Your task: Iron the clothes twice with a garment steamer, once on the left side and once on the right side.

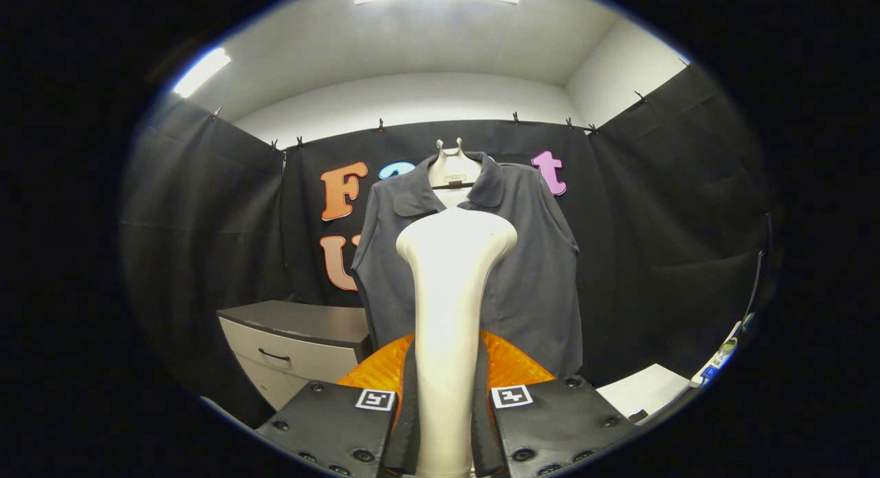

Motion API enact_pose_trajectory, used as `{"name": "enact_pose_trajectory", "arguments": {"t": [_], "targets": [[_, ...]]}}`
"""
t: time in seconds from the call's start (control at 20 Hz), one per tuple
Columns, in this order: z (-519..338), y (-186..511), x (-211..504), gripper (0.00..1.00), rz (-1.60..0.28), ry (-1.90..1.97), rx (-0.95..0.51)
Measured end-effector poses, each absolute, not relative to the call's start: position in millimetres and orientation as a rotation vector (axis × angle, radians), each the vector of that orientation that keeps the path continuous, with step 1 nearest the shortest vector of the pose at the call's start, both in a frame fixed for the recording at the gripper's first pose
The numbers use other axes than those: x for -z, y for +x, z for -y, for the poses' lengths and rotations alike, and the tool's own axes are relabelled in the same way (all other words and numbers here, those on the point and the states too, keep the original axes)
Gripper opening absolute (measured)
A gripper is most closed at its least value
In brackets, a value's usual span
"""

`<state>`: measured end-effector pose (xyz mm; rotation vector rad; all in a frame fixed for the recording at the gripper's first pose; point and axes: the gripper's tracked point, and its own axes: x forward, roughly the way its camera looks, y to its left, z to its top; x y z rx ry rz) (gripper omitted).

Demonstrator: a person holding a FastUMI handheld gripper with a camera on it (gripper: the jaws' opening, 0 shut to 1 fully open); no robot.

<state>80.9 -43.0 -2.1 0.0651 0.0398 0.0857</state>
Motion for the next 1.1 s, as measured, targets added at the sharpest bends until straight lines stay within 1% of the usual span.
{"name": "enact_pose_trajectory", "arguments": {"t": [0.4,1.1], "targets": [[29.6,65.4,-22.7,0.37,0.015,0.065,-0.103],[24.9,55.1,-23.9,0.37,0.034,0.07,-0.099]]}}
